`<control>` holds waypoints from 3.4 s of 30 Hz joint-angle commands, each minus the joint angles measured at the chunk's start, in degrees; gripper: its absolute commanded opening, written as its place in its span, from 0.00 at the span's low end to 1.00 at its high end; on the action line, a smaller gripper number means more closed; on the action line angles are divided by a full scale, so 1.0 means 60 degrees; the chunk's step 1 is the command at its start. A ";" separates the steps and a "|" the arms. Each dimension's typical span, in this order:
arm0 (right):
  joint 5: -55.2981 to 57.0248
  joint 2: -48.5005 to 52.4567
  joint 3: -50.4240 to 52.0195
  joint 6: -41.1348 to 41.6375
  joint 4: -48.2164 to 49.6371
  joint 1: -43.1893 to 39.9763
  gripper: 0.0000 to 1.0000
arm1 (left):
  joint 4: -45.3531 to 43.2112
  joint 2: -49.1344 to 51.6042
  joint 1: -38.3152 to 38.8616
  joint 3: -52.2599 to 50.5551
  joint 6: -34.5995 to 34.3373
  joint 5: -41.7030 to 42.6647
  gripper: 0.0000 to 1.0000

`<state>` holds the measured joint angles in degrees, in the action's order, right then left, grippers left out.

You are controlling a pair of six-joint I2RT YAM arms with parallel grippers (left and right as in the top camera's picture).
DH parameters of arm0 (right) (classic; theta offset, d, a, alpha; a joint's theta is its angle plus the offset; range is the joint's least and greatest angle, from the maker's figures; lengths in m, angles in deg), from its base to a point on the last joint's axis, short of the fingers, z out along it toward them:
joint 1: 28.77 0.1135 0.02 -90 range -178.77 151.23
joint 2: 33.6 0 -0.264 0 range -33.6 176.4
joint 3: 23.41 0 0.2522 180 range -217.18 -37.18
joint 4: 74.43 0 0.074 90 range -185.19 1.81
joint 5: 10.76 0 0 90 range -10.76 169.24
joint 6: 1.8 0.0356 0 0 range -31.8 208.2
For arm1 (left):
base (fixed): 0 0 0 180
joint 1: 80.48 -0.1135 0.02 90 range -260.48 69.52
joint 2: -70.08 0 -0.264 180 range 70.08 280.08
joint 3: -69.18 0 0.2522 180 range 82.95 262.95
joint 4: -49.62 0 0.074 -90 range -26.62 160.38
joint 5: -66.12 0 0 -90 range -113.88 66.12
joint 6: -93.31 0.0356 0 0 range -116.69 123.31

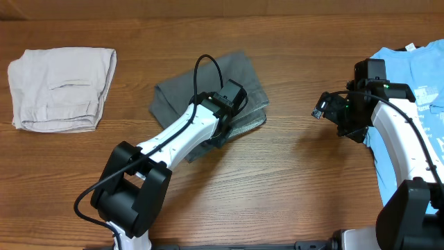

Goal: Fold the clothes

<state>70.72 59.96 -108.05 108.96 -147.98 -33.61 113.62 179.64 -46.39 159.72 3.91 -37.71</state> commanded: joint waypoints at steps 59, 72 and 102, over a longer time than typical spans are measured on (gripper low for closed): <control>0.0095 -0.0044 -0.0073 -0.0033 0.0022 -0.0011 1.00 | 0.0557 -0.0415 -0.0015 0.2710 -0.4317 0.1596 0.04; 0.0095 -0.0044 -0.0073 -0.0033 0.0022 -0.0011 1.00 | -0.1665 0.1155 0.0011 0.1351 -0.3734 0.4495 0.04; 0.0098 -0.0044 -0.0073 -0.0033 0.0022 -0.0011 1.00 | 0.1169 -0.0707 -0.0831 0.1275 -0.3315 0.4452 0.04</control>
<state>70.72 59.96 -108.05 109.00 -148.00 -33.61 118.52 176.39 -49.30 167.41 -14.30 -8.29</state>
